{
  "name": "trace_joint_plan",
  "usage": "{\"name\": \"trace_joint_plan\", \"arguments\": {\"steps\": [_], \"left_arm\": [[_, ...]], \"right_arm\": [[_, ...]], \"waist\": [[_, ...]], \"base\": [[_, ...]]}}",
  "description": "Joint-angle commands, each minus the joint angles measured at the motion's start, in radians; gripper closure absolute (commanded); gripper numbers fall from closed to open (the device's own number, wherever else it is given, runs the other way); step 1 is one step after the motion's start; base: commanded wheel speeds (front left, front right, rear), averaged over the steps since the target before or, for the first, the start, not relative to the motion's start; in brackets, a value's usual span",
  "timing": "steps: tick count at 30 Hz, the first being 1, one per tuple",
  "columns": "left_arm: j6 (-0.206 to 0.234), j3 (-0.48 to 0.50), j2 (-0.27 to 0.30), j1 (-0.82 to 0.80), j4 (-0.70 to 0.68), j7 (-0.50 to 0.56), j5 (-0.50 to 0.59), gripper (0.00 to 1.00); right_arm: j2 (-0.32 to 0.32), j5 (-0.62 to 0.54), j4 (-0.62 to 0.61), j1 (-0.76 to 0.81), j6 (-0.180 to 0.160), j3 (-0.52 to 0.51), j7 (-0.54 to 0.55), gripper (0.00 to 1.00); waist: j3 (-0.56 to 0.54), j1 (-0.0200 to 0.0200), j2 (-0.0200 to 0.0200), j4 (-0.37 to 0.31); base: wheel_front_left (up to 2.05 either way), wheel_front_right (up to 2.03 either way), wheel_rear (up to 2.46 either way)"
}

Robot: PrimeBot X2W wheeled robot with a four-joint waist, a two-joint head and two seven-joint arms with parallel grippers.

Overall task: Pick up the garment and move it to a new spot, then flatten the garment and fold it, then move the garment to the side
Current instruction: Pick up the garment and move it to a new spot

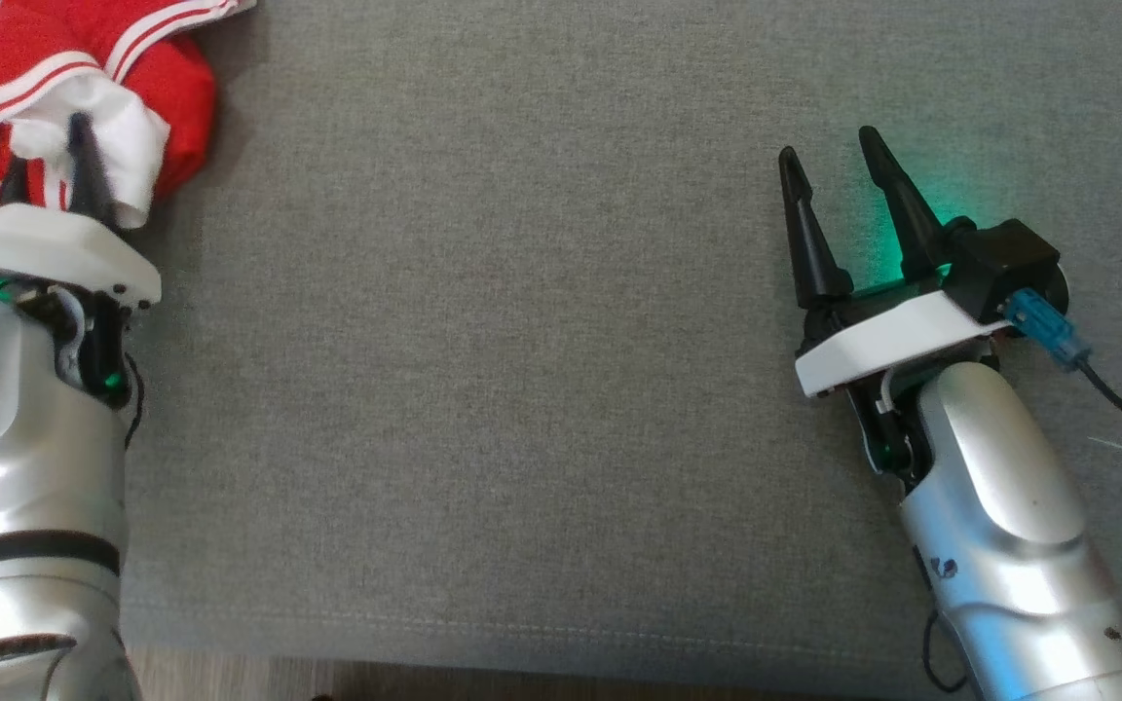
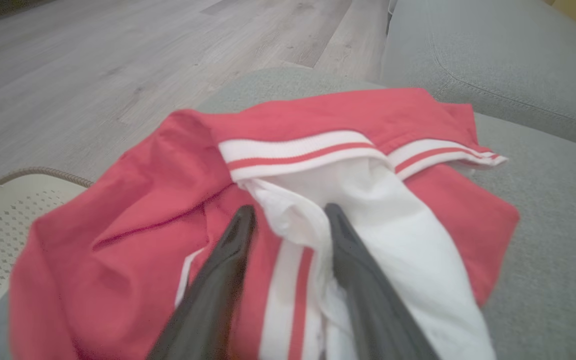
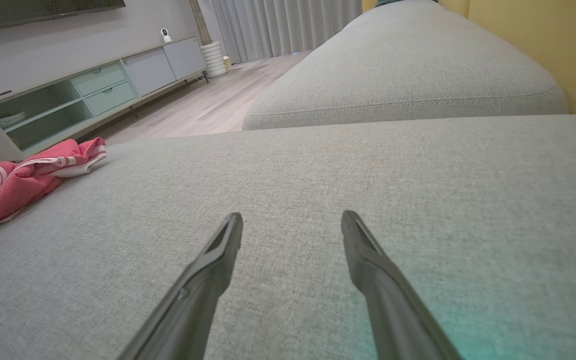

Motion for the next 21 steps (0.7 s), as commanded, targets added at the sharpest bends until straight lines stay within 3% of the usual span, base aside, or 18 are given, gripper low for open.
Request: {"name": "trace_joint_plan", "arguments": {"steps": [1, 9, 14, 21], "left_arm": [[0.001, 0.012, 0.056, -0.015, -0.022, -0.005, 0.017, 1.00], [-0.006, -0.009, 0.059, -0.020, -0.153, -0.005, 0.053, 1.00], [-0.013, -0.070, 0.043, -0.018, -0.228, -0.005, 0.076, 1.00], [-0.016, -0.203, -0.036, -0.030, -0.308, -0.005, 0.052, 1.00]], "right_arm": [[0.014, 0.005, -0.019, 0.000, -0.001, 0.013, -0.009, 0.00], [0.014, 0.052, -0.013, 0.020, -0.001, 0.014, -0.009, 0.00], [0.014, 0.098, -0.016, 0.043, -0.001, 0.025, -0.009, 0.00], [0.014, 0.123, -0.033, 0.051, -0.001, 0.022, -0.009, 0.00]], "waist": [[-0.007, -0.0001, 0.0000, -0.001], [-0.073, -0.0001, 0.0000, -0.014], [-0.130, -0.0001, 0.0000, -0.058], [-0.138, -0.0001, 0.0000, -0.150]], "base": [[0.00, 0.00, 0.00], [0.00, 0.00, 0.00], [0.00, 0.00, 0.00], [0.00, 0.00, 0.00]]}}
